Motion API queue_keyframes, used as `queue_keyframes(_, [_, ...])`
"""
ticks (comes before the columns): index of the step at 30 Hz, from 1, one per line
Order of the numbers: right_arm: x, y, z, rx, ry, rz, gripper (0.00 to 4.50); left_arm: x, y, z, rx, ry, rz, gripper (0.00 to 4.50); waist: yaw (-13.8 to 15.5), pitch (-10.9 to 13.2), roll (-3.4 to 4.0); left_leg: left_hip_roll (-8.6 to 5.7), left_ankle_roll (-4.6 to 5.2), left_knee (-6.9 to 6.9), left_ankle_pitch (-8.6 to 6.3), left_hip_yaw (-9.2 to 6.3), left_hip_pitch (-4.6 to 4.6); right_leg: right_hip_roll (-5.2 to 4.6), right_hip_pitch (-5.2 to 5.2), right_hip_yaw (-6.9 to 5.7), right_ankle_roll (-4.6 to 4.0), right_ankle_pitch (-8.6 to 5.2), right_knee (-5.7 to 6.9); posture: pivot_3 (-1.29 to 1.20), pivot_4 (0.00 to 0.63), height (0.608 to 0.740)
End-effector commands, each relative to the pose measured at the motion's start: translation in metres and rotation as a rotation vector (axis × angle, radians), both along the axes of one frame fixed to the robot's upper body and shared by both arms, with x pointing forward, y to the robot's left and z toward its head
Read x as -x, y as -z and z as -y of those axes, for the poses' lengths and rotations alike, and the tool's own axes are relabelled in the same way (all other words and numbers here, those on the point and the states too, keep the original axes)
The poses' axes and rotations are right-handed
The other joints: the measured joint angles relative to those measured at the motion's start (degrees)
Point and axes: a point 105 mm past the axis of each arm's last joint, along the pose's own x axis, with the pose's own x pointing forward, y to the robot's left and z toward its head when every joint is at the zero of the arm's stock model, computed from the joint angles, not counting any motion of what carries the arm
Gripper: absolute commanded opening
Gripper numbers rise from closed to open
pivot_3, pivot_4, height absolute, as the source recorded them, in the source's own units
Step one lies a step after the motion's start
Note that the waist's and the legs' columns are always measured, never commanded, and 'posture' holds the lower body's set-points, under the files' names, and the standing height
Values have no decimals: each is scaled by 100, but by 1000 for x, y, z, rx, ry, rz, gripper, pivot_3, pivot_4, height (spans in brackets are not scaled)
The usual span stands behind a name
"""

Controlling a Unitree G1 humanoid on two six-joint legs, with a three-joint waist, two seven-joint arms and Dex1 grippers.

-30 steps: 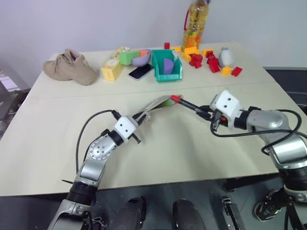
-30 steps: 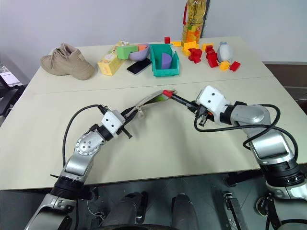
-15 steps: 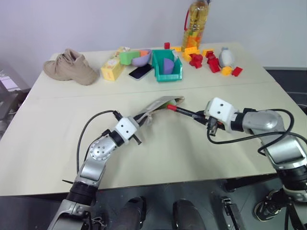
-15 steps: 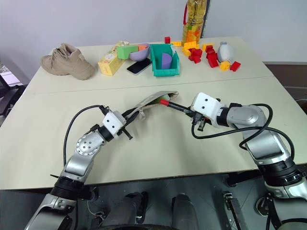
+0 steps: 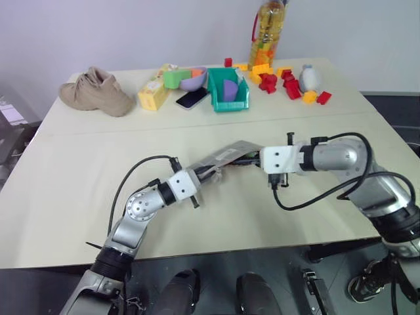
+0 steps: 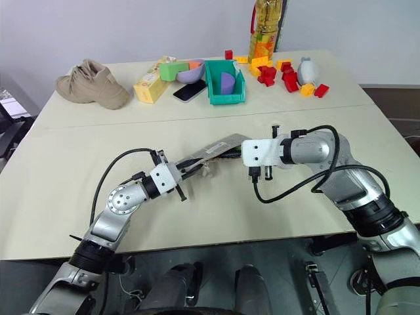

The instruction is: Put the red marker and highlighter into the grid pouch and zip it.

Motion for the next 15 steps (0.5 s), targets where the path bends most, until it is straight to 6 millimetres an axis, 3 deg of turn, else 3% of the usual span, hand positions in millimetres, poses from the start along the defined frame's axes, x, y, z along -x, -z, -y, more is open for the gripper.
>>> queue_keyframes(1, [-2,-14,-6,-7,-25,48,1452,4,-17,4,30,24,60,0,5,0,0,0,0,0,0,-1,0,0,-1,0,0,0,0,0,150,740])
queue_keyframes(6, [-7,-29,-4,-54,-1,102,3844,1,-20,-1,62,-10,44,0,8,0,0,0,0,0,0,-1,0,0,-1,0,0,0,0,0,150,740])
queue_keyframes(9, [-6,-43,-2,-167,31,89,3844,-4,-24,-4,114,-37,18,0,6,0,0,0,0,0,0,-1,0,0,0,1,0,0,0,0,150,740])
queue_keyframes(12, [3,-66,2,-430,69,3,3844,-15,-36,-5,229,-77,-48,0,16,1,-1,0,0,0,0,-3,-1,0,0,0,0,0,0,0,150,740])
queue_keyframes(15, [15,-66,2,-562,77,-103,3844,-23,-42,-3,302,-98,-107,0,35,1,-3,-1,1,3,0,-7,-2,1,2,-2,0,0,0,0,150,740])
